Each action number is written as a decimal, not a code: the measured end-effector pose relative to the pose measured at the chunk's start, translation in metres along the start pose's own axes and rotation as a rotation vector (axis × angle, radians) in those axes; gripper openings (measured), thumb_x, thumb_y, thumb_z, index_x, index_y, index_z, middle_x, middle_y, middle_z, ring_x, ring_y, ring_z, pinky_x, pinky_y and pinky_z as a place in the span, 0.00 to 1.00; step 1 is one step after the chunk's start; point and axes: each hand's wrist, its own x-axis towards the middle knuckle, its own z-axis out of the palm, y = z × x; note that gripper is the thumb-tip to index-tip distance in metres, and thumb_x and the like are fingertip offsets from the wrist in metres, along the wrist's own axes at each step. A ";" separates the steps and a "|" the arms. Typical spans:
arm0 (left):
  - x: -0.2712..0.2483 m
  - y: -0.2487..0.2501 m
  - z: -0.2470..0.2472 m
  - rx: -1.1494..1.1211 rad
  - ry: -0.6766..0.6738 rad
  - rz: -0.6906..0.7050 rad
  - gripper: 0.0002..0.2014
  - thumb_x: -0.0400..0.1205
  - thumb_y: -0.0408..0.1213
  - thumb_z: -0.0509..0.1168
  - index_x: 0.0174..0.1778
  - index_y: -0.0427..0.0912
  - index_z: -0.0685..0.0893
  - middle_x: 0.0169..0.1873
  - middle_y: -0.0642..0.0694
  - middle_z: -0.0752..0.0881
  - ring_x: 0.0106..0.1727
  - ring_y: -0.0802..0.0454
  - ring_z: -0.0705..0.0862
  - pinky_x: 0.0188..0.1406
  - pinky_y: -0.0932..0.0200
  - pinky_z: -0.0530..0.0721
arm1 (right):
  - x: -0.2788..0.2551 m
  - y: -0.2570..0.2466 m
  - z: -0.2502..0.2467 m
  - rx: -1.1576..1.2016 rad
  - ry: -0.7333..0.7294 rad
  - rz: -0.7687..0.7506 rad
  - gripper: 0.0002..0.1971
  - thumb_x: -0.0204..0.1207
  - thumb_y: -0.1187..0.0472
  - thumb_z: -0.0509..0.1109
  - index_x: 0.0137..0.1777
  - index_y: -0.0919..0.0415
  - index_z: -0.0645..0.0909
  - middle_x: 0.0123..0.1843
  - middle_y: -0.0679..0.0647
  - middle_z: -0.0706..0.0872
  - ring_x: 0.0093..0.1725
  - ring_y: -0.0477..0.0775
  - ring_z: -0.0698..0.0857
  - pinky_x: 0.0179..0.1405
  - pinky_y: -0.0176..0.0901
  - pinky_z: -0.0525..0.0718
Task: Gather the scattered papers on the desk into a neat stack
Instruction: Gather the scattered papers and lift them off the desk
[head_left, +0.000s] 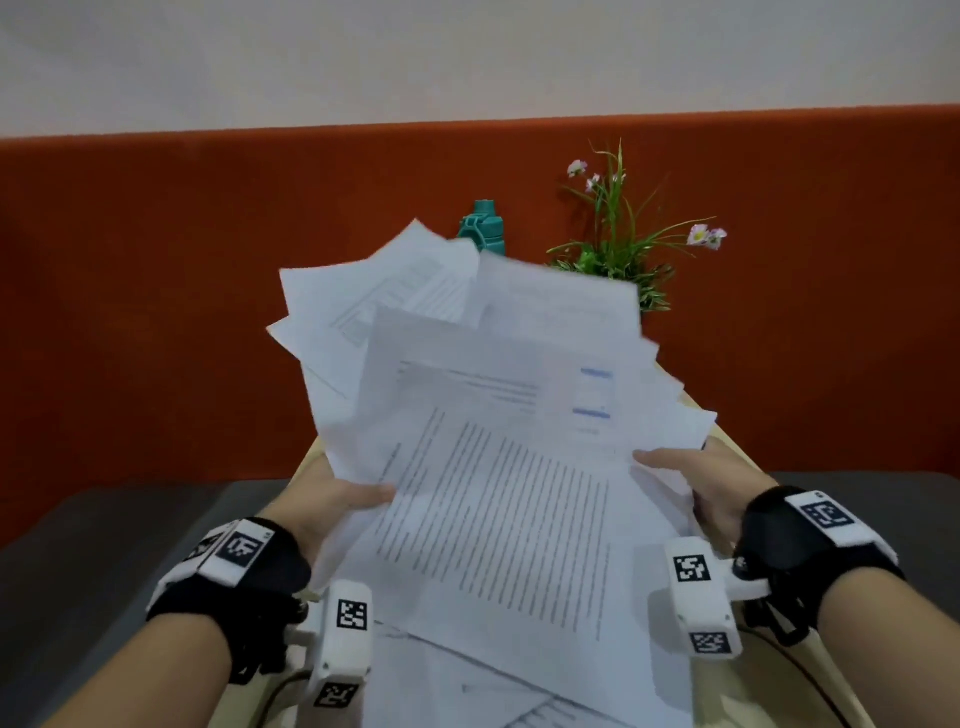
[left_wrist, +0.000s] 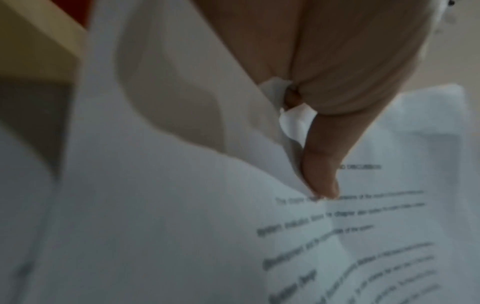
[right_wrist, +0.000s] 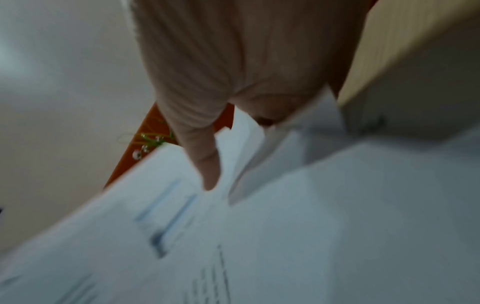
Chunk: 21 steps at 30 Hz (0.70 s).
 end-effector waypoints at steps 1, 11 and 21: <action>0.000 0.007 -0.001 0.008 0.033 0.026 0.27 0.65 0.23 0.77 0.61 0.43 0.84 0.44 0.50 0.95 0.50 0.51 0.91 0.41 0.58 0.86 | -0.005 -0.005 0.002 0.037 -0.046 -0.024 0.40 0.65 0.61 0.82 0.77 0.52 0.71 0.70 0.58 0.83 0.55 0.61 0.91 0.42 0.55 0.91; 0.012 0.081 0.013 0.194 0.097 0.317 0.24 0.77 0.27 0.71 0.70 0.43 0.79 0.58 0.47 0.88 0.60 0.46 0.87 0.61 0.45 0.83 | -0.045 -0.085 0.022 0.085 0.096 -0.666 0.15 0.73 0.73 0.73 0.59 0.66 0.85 0.37 0.45 0.93 0.32 0.39 0.91 0.33 0.31 0.88; 0.007 0.068 0.011 -0.064 0.264 0.285 0.15 0.79 0.27 0.69 0.61 0.40 0.84 0.52 0.45 0.91 0.54 0.44 0.90 0.60 0.43 0.84 | -0.036 -0.064 0.018 0.094 0.045 -0.493 0.25 0.71 0.55 0.77 0.67 0.62 0.82 0.60 0.57 0.90 0.55 0.59 0.90 0.48 0.46 0.86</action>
